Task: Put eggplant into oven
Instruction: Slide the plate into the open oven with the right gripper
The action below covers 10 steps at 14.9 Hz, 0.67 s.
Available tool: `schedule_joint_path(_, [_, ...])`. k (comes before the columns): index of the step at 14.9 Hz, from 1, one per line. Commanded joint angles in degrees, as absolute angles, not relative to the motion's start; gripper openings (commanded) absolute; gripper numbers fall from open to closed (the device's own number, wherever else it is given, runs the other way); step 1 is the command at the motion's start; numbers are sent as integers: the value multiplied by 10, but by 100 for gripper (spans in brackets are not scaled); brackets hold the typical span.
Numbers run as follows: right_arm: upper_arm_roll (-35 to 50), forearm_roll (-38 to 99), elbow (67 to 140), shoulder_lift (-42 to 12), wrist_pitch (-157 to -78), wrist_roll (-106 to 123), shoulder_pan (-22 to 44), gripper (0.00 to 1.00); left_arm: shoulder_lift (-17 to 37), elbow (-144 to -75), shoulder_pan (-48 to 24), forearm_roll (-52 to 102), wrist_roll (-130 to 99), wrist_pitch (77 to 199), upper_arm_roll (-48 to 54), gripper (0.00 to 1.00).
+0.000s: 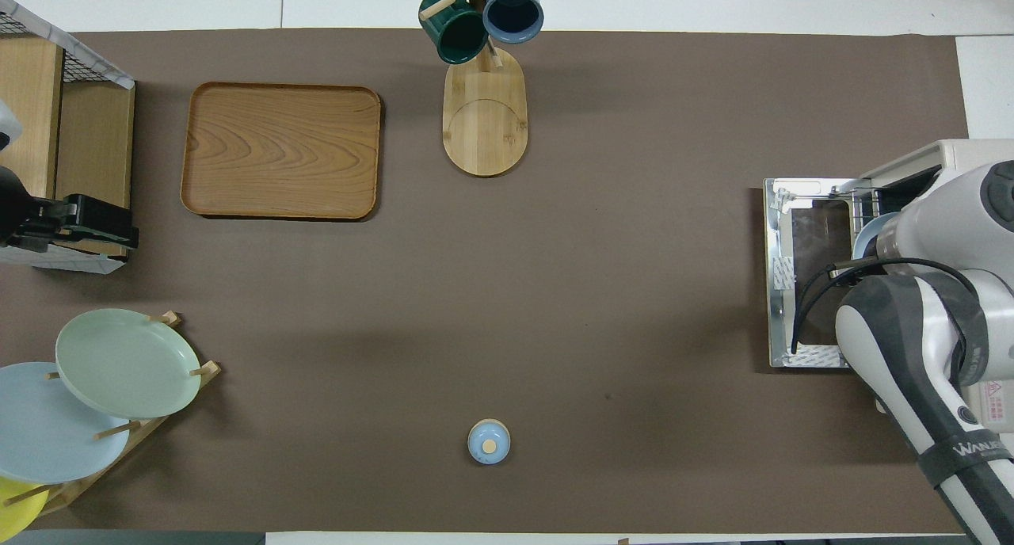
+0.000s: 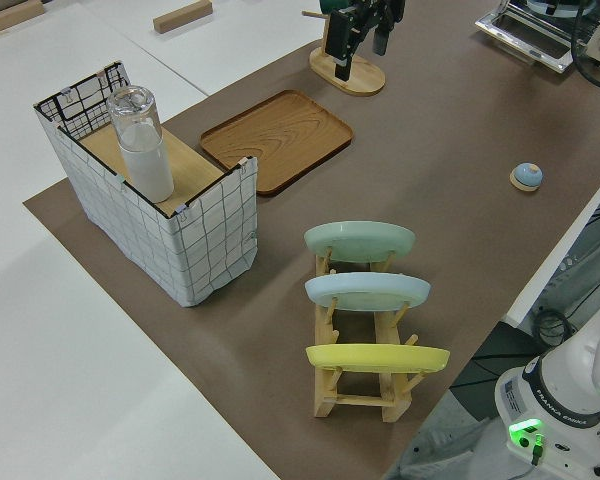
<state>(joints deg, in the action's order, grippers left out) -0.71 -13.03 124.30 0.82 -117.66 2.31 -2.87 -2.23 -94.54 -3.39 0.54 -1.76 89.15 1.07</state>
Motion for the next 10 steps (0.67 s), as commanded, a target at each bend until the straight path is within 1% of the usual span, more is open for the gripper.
schedule_joint_path(1, [1, -104, 1271, 26, -1197, 35, -43, 0, -28, -947, -30, 9, -11, 889, 12, 100])
schedule_joint_path(5, [1, -103, 1272, 21, -1223, 65, -54, 0, -28, -947, -29, 9, -11, 888, 11, 100])
schedule_joint_path(6, [1, -103, 1271, 21, -1223, 65, -54, 7, -28, -947, -29, 9, -11, 888, 11, 100])
schedule_joint_path(8, [2, -103, 1264, 19, -1216, 80, -53, 12, -28, -947, -30, 9, -11, 888, 12, 100])
schedule_joint_path(10, [2, -87, 1239, 11, -1196, 96, -50, 16, -28, -947, -30, 9, -11, 889, 11, 100])
